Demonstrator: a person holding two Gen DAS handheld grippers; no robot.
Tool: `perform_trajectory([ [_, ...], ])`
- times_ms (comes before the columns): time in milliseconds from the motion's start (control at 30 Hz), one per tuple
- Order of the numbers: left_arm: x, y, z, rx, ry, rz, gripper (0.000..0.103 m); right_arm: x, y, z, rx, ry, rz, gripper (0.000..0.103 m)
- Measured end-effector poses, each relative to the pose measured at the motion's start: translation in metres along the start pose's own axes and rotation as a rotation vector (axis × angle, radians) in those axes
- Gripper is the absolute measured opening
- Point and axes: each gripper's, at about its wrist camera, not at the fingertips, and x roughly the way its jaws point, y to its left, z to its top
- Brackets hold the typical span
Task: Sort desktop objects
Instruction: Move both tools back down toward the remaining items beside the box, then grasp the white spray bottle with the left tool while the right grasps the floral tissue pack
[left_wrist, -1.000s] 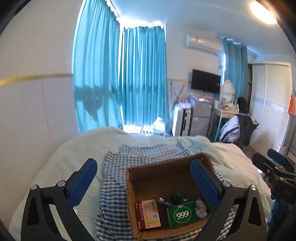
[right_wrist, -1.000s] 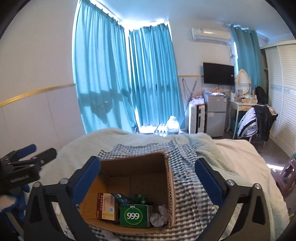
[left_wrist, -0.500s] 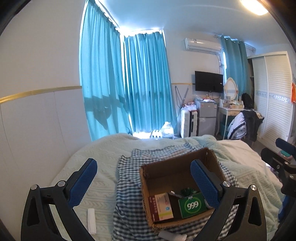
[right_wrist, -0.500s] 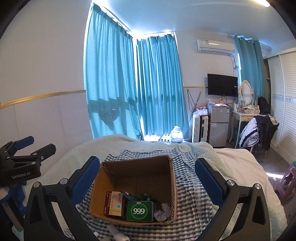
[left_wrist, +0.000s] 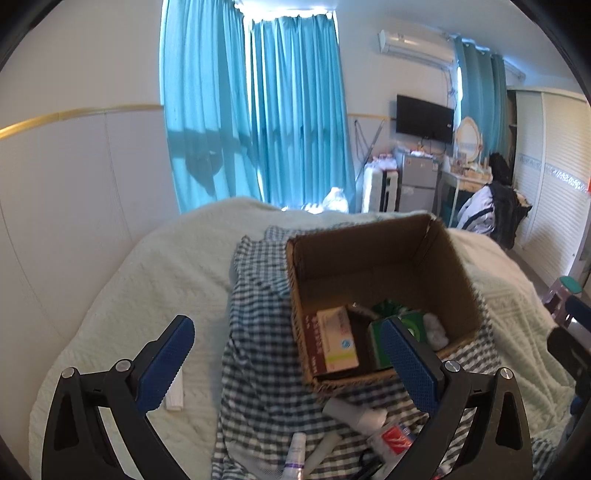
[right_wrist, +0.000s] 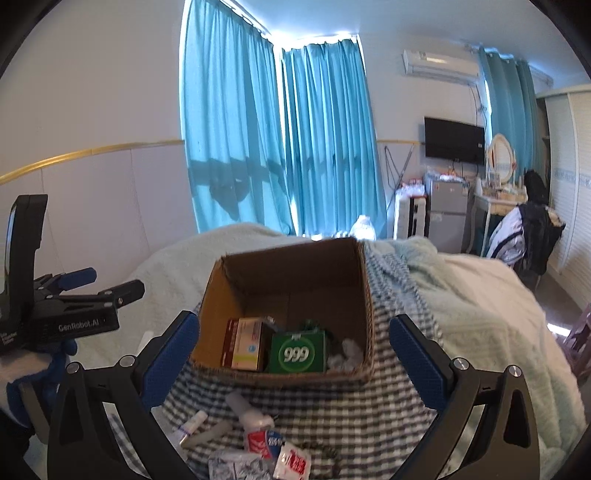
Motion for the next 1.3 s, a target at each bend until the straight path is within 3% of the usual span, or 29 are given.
perform_trajectory([
  [167,0.022,0.004,-0.026,-0.005,0.070,0.021,0.102,0.009,-0.002,-0.032,0.036,0.076,0.012,0.103],
  [433,0.068,0.008,-0.071,0.047,0.215,0.031,0.088,0.020,0.003,-0.080,0.071,0.195,0.038,0.103],
  [733,0.115,0.000,-0.110,0.086,0.401,-0.026,0.081,0.033,0.013,-0.118,0.100,0.323,0.088,0.103],
  [867,0.133,-0.004,-0.126,0.105,0.484,-0.022,0.075,0.040,0.024,-0.133,0.075,0.375,0.104,0.103],
  [1133,0.153,-0.010,-0.150,0.157,0.602,-0.011,0.075,0.054,0.039,-0.158,0.009,0.461,0.105,0.102],
  [1233,0.163,-0.008,-0.160,0.155,0.654,0.002,0.067,0.058,0.041,-0.169,-0.009,0.490,0.090,0.101],
  [1300,0.170,-0.007,-0.169,0.146,0.707,-0.003,0.052,0.060,0.044,-0.174,-0.023,0.503,0.085,0.094],
])
